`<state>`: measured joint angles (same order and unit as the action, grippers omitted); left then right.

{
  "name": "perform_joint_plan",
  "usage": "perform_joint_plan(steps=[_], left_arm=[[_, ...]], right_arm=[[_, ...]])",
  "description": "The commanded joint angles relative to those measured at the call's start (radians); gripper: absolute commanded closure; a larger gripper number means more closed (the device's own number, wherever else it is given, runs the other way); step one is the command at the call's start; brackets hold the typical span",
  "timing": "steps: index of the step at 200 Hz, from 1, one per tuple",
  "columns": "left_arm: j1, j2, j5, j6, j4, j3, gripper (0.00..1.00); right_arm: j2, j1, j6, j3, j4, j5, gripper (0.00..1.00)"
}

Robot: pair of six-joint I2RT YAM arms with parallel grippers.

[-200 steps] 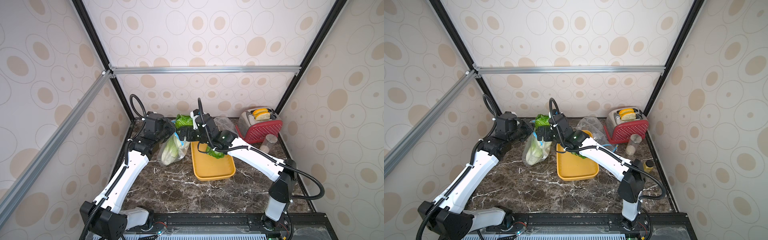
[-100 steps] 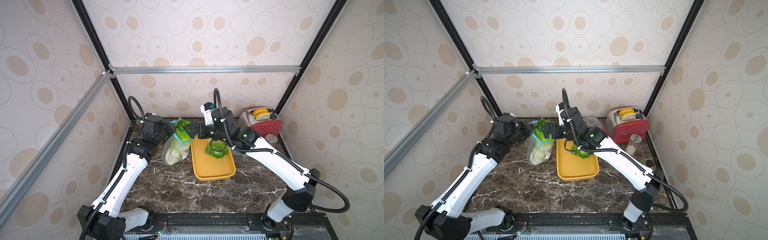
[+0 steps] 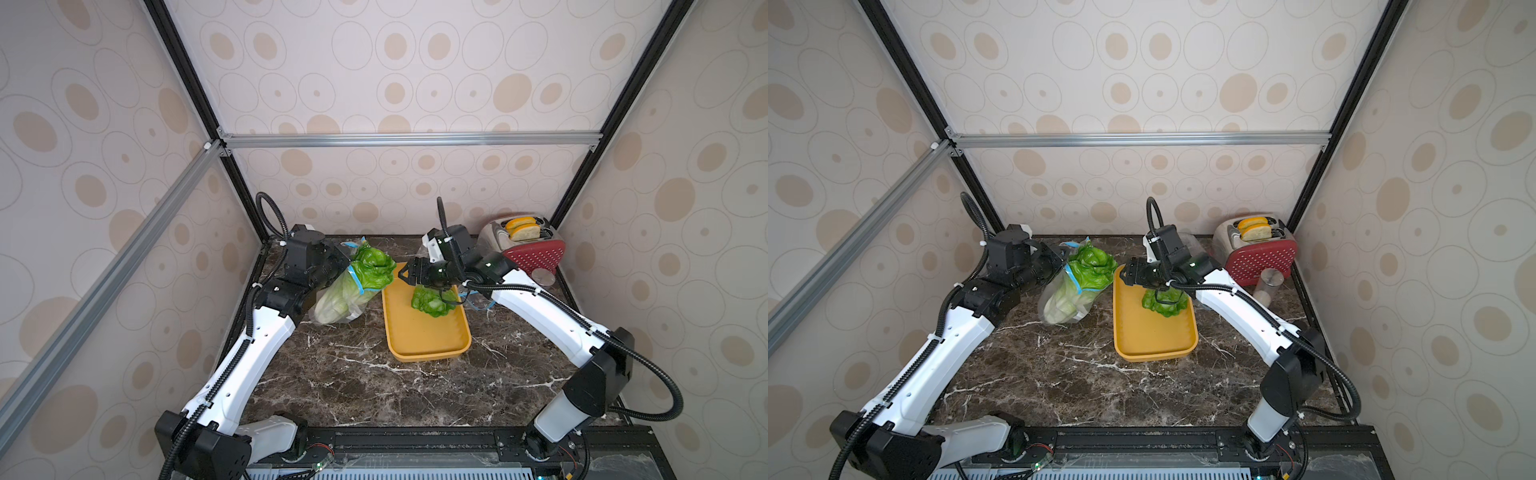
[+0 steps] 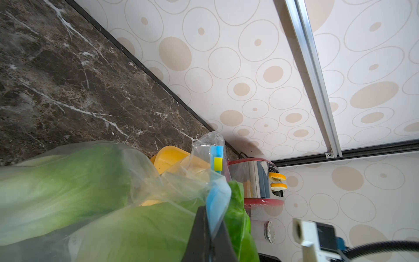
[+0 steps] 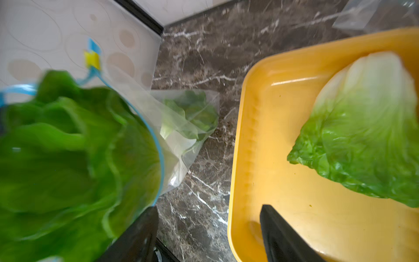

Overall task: Put the chinese cabbages into a zipper bag and zip it
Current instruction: Adjust the zipper food storage bag at the center of the board.

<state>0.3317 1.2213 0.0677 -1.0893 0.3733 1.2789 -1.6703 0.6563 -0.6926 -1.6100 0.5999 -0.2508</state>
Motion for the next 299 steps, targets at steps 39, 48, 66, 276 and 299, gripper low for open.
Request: perform_joint_plan(steps=[39, 48, 66, 276, 299], left_arm=[[-0.004, 0.007, 0.026, -0.02, -0.079, 0.028, 1.0], [-0.005, 0.009, 0.036, -0.026, -0.09, 0.022, 1.0], [-0.004, 0.015, 0.053, -0.037, -0.116, 0.015, 1.0], [-0.007, 0.076, -0.112, 0.332, 0.31, 0.306, 1.0], [-0.007, 0.103, -0.048, 0.347, 0.314, 0.307, 1.0]], right_arm=[[-0.008, 0.021, -0.033, -0.091, -0.057, -0.077, 0.24], [-0.014, 0.027, -0.029, -0.117, -0.042, -0.066, 0.24], [-0.038, 0.037, -0.028, -0.142, -0.036, -0.084, 0.23], [-0.174, 0.116, 0.06, -0.406, 0.087, -0.05, 1.0], [-0.183, 0.12, 0.045, -0.41, 0.096, -0.083, 1.0]])
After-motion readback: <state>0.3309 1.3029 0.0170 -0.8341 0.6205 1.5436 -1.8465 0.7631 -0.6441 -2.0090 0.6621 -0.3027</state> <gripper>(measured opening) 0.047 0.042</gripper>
